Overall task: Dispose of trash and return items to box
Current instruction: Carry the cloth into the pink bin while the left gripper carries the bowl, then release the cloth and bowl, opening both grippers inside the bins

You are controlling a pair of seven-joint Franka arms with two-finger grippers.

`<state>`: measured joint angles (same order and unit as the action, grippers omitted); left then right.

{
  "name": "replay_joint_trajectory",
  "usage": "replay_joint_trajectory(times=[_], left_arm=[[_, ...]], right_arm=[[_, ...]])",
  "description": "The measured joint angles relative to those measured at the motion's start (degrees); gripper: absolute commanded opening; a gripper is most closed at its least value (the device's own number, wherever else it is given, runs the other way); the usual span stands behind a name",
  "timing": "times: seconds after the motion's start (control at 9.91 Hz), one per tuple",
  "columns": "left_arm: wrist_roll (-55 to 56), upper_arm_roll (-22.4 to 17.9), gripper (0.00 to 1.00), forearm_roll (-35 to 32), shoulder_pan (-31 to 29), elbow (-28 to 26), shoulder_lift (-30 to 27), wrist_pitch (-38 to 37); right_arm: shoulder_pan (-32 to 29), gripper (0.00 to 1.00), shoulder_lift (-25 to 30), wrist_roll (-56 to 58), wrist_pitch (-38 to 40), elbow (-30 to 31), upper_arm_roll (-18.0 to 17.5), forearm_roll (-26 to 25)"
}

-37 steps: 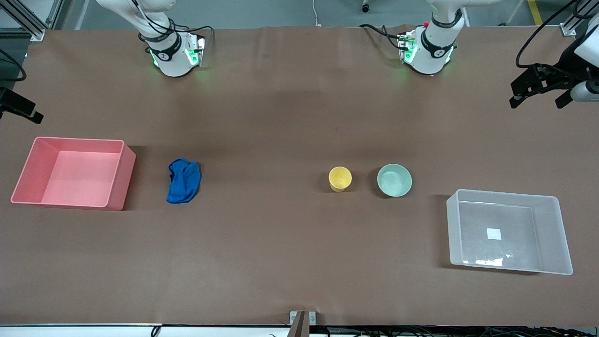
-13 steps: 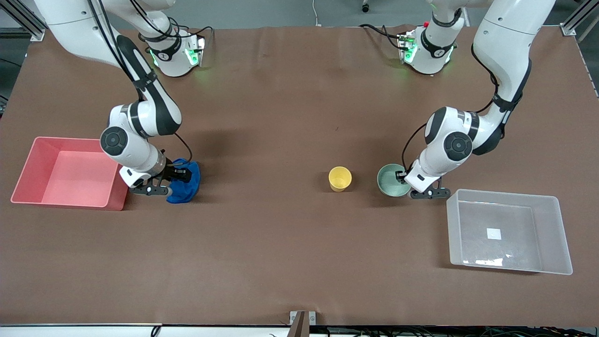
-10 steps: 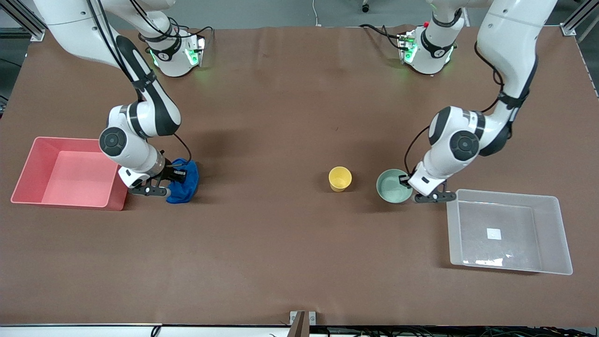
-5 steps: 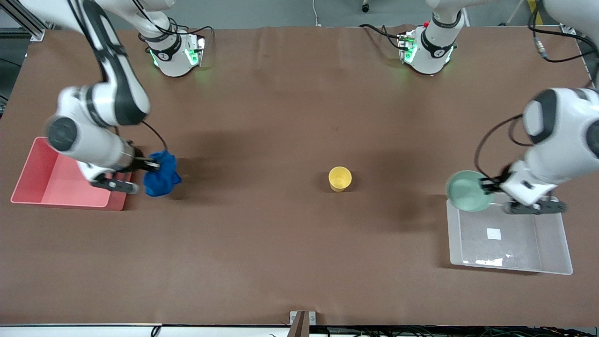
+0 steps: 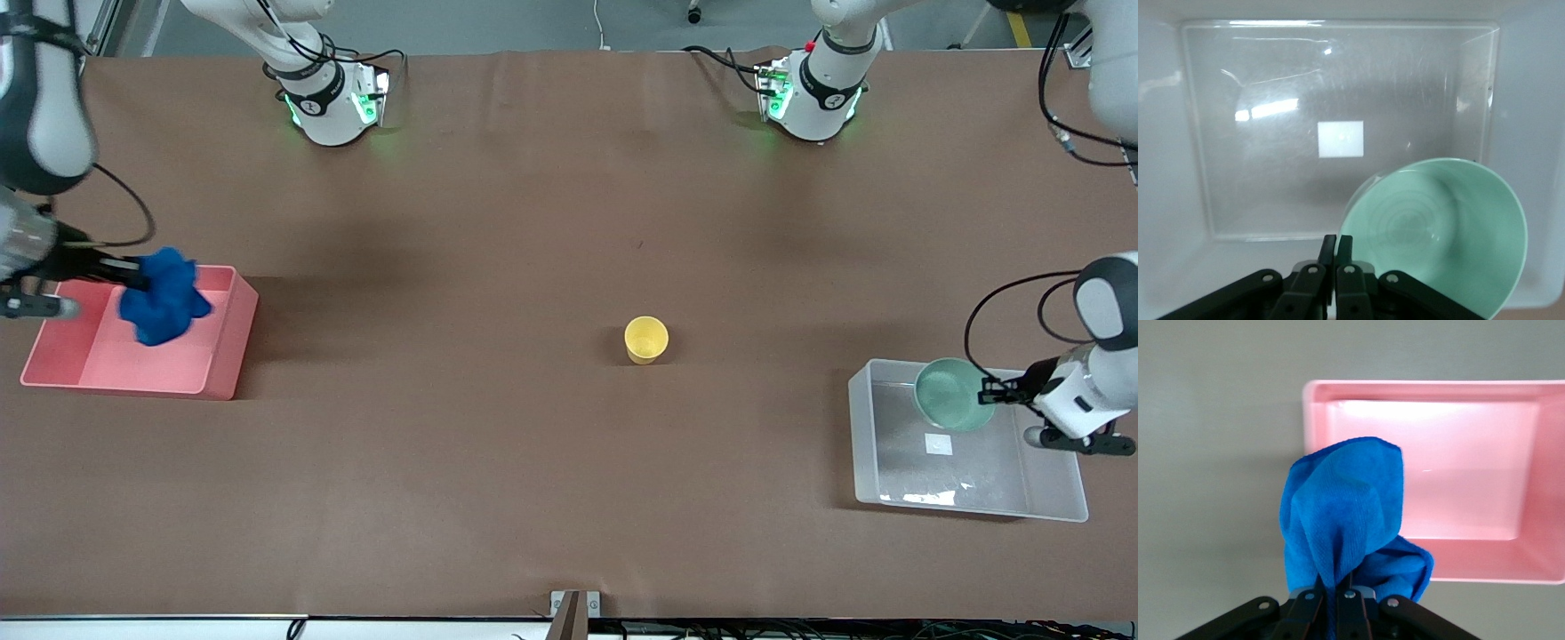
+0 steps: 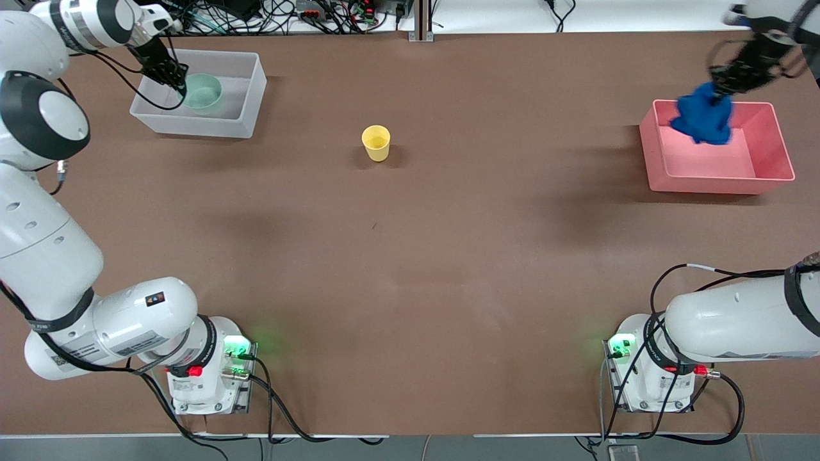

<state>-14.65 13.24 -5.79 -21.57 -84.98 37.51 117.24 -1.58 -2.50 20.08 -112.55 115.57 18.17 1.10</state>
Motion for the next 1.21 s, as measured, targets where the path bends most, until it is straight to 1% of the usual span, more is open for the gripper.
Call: replay_joint_trajectory(times=[0.1,0.2,0.3,0.4,0.5,0.61,0.71,0.81,0.91,1.11,1.21], left_arm=[[0.1,0.0,0.0,0.0,0.3,0.9,1.6,0.0],[0.1,0.0,0.0,0.0,0.3,1.1,2.8,0.2],[0.1,0.0,0.0,0.0,0.3,1.2,3.7,0.8],[0.2,0.0,0.0,0.0,0.4,1.2,4.6,1.6],[0.2,0.0,0.02,0.0,0.5,1.2,5.6,2.4],[0.3,0.0,0.18,0.0,0.7,1.2,6.5,3.1],[0.3,0.0,0.65,0.0,0.7,1.3,7.1,3.4],[0.3,0.0,1.0,0.0,0.7,1.3,7.3,3.4],[0.3,0.0,1.0,0.0,0.7,1.4,7.3,3.6],[0.3,0.8,1.0,0.0,0.7,3.7,6.1,3.7],[1.1,1.4,1.0,0.0,1.3,4.8,3.8,2.0]], right_arm=[[-0.4,0.04,-1.2,5.2,-2.2,0.8,2.5,0.0],[-0.6,0.04,-2.7,8.0,-4.7,1.9,3.7,0.0],[-0.6,0.05,-4.5,8.8,-7.6,3.1,4.0,0.0],[-0.5,0.07,-6.3,8.9,-10.5,4.1,3.9,0.1],[-0.4,0.26,-8.1,8.9,-13.2,4.9,3.9,0.2],[-0.3,0.66,-10.0,8.9,-15.0,5.5,3.9,0.3],[-0.1,1.0,-11.6,8.9,-15.6,5.5,3.8,0.3],[0.0,1.0,-12.6,8.9,-15.9,5.5,3.7,0.3],[0.1,1.0,-12.8,8.9,-15.9,5.5,3.6,0.3],[0.4,1.0,-12.7,8.9,-15.4,4.0,3.6,0.4],[0.6,1.0,-12.3,8.7,-12.2,1.5,3.6,0.4]])
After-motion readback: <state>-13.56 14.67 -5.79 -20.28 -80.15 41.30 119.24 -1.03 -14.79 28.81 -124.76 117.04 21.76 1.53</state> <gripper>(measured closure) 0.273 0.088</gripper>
